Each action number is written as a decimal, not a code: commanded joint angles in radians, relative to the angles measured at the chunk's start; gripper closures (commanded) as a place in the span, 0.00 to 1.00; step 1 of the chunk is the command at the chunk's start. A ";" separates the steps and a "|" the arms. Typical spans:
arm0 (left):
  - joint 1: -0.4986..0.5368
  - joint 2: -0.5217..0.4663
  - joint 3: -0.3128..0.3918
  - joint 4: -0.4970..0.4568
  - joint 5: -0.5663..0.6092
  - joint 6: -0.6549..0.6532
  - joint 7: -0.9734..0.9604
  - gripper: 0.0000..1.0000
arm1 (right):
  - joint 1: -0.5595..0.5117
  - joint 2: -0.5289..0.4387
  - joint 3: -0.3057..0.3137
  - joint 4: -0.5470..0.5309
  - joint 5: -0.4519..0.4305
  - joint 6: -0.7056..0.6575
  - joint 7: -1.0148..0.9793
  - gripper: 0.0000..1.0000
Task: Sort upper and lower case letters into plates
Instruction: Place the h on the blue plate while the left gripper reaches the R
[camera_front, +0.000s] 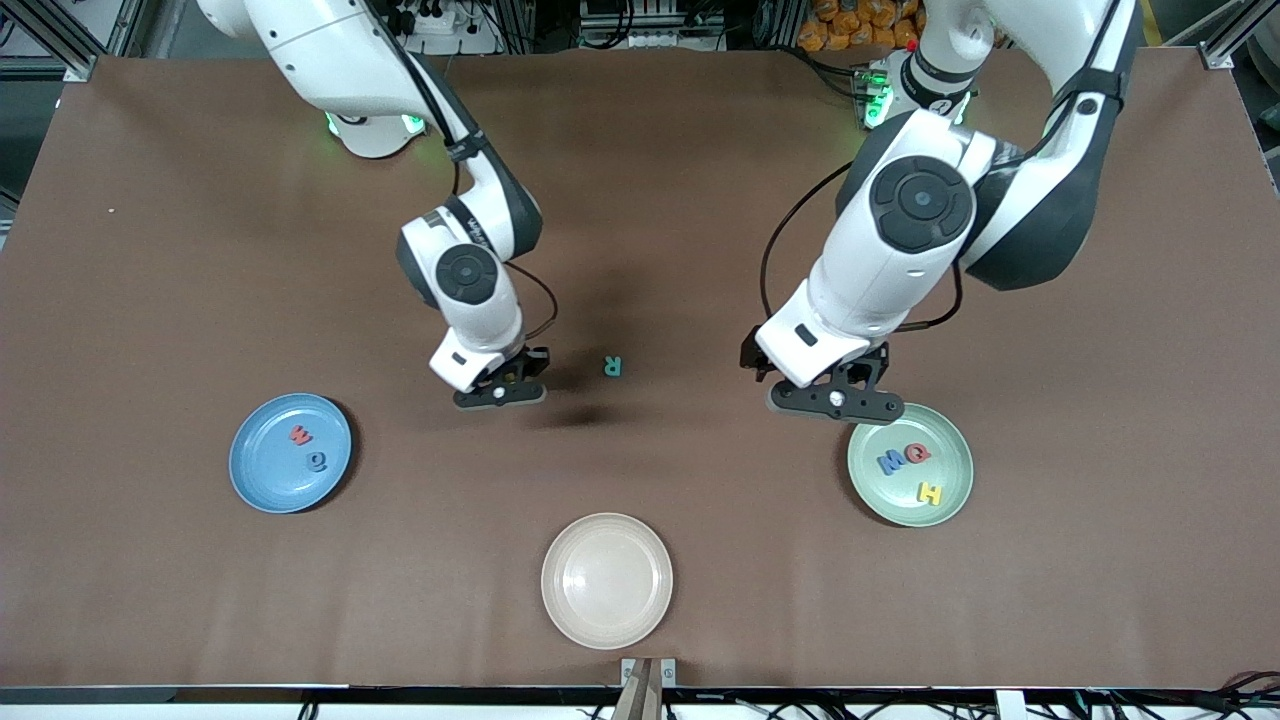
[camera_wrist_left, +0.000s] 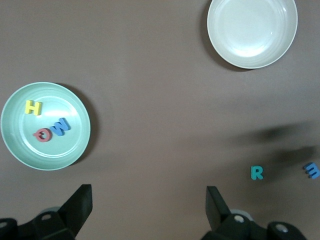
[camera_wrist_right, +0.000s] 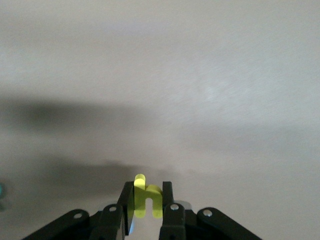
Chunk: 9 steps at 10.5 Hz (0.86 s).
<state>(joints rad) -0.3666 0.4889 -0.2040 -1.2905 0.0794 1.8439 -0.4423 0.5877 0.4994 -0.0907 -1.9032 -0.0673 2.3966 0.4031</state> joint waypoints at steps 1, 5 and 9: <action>-0.052 0.051 0.011 0.016 -0.033 0.061 -0.030 0.00 | -0.118 -0.022 -0.009 -0.025 -0.017 -0.013 -0.181 1.00; -0.198 0.200 0.023 0.013 -0.030 0.294 -0.134 0.00 | -0.352 -0.004 -0.007 0.016 -0.006 -0.004 -0.614 1.00; -0.322 0.302 0.075 0.011 -0.026 0.368 -0.242 0.00 | -0.509 0.018 -0.007 0.073 -0.003 -0.001 -0.883 1.00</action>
<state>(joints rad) -0.6477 0.7634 -0.1639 -1.2968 0.0649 2.2045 -0.6473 0.1260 0.5036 -0.1149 -1.8642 -0.0686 2.4000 -0.4011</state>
